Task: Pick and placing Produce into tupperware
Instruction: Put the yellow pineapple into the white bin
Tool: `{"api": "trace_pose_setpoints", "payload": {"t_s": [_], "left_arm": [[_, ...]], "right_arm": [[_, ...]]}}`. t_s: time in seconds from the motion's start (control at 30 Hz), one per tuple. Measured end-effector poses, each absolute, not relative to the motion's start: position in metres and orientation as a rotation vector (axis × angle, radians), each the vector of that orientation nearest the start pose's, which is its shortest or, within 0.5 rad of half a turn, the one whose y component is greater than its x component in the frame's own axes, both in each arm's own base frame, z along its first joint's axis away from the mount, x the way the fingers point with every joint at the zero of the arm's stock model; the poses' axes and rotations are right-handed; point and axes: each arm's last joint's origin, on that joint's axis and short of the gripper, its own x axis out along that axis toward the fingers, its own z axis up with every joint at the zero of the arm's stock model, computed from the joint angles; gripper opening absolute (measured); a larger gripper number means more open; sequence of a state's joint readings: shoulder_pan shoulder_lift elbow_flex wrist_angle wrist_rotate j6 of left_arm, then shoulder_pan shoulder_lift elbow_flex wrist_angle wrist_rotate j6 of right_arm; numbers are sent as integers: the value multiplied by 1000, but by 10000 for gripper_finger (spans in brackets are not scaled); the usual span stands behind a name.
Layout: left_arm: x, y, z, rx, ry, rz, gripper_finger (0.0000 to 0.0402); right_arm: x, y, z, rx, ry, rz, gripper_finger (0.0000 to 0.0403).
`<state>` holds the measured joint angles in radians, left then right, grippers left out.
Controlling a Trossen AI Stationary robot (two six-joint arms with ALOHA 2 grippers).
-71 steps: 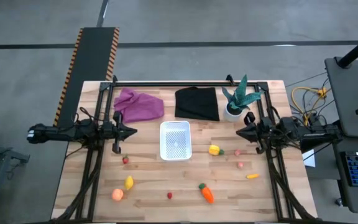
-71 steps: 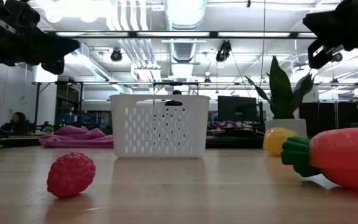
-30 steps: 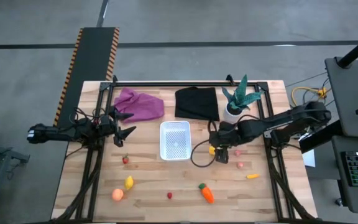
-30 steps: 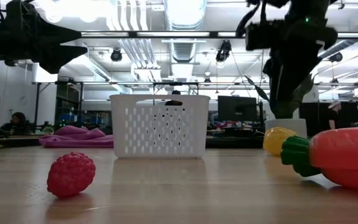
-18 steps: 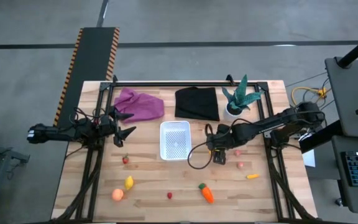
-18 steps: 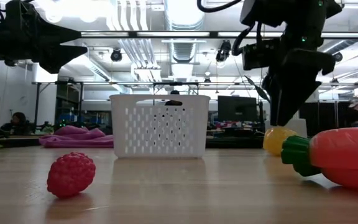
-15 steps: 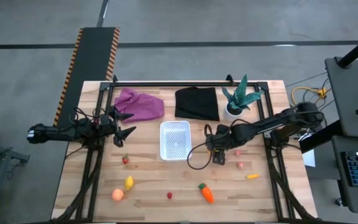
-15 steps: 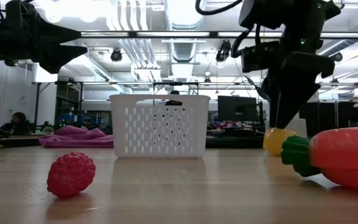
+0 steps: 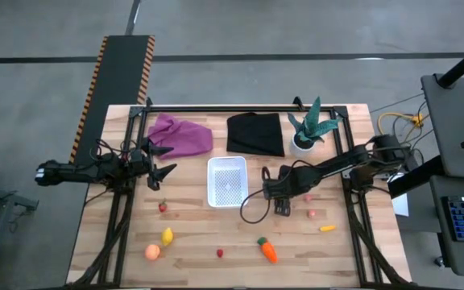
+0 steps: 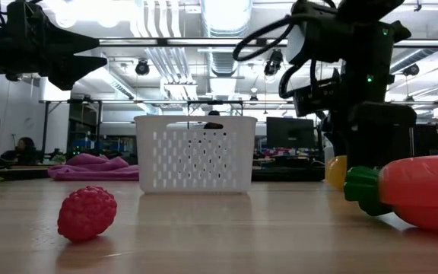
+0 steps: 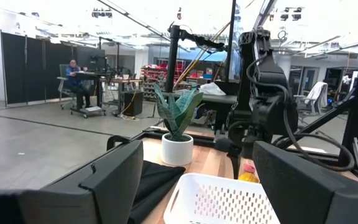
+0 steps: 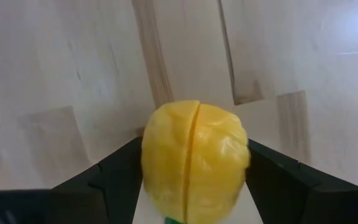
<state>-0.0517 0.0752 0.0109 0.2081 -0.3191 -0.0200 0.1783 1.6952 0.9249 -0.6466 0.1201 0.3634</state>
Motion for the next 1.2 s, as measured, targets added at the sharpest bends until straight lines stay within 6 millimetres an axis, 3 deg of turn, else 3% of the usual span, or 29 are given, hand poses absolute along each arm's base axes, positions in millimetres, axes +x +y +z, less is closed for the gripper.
{"api": "trace_pose_setpoints", "payload": {"t_s": [0.7,0.9,1.07,1.2], "left_arm": [[101,4,179,-41,-119,266,290],[102,4,178,-40,-114,266,290],[102,4,178,-40,-114,266,290],[102,4,178,-40,-114,266,290]], "right_arm": [[283,47,154,125,1335,-219,182],[306,52,181,154,1201,-189,181],[327,55,216,155,1070,-161,181],[341,56,245,56,957,-130,181]]}}
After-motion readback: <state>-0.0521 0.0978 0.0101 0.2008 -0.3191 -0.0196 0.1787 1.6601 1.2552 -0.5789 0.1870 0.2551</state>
